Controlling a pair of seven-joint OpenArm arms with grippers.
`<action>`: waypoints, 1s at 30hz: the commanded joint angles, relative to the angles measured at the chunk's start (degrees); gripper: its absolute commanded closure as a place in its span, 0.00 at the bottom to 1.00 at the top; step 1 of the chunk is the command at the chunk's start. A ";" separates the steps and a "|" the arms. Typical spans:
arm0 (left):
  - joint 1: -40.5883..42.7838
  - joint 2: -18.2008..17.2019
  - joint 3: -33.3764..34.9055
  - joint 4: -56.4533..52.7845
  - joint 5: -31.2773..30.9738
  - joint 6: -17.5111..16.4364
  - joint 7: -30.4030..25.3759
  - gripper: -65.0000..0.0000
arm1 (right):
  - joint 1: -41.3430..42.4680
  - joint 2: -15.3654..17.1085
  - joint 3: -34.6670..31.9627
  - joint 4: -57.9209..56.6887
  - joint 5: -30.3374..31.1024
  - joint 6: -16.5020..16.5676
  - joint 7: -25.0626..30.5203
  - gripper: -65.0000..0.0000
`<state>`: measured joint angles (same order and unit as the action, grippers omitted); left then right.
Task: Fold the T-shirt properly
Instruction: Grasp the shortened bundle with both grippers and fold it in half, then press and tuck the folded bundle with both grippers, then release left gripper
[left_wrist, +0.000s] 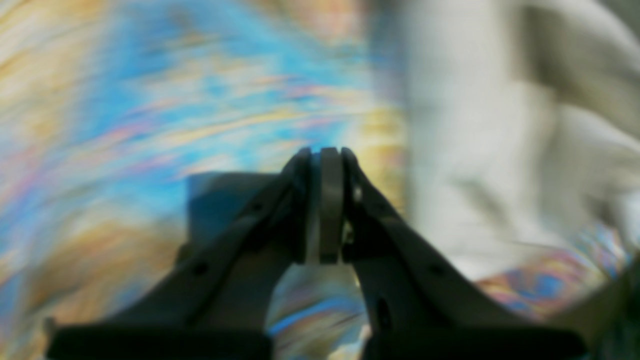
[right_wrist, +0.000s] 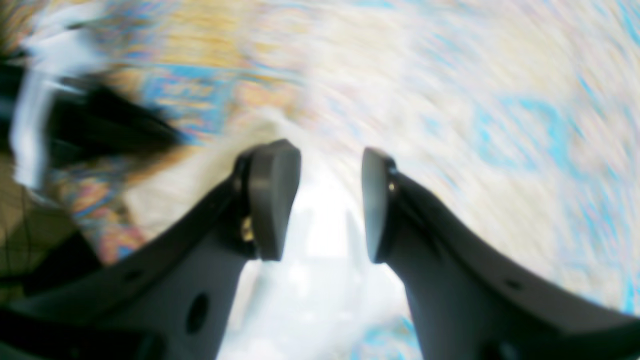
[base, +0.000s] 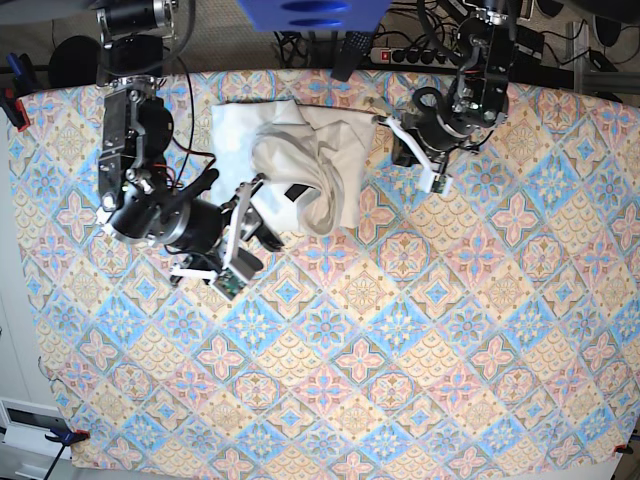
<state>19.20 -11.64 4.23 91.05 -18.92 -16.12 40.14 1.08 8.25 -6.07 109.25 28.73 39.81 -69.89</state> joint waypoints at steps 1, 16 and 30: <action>0.97 -0.27 -0.58 2.80 -0.64 -0.80 -0.80 0.96 | -0.25 1.38 1.01 0.24 -0.20 0.19 1.10 0.64; 6.69 -0.27 -1.02 10.19 -1.87 -0.80 -0.80 0.96 | -7.28 3.92 -18.77 -5.30 -16.56 0.19 4.96 0.84; 16.10 -4.76 5.40 20.30 -2.93 -0.89 -0.80 0.96 | -1.13 4.45 -26.24 -1.52 -16.64 0.19 5.32 0.85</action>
<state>35.22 -16.38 9.74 110.06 -21.34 -16.53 40.66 -0.93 12.80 -32.58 106.87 11.33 39.88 -65.73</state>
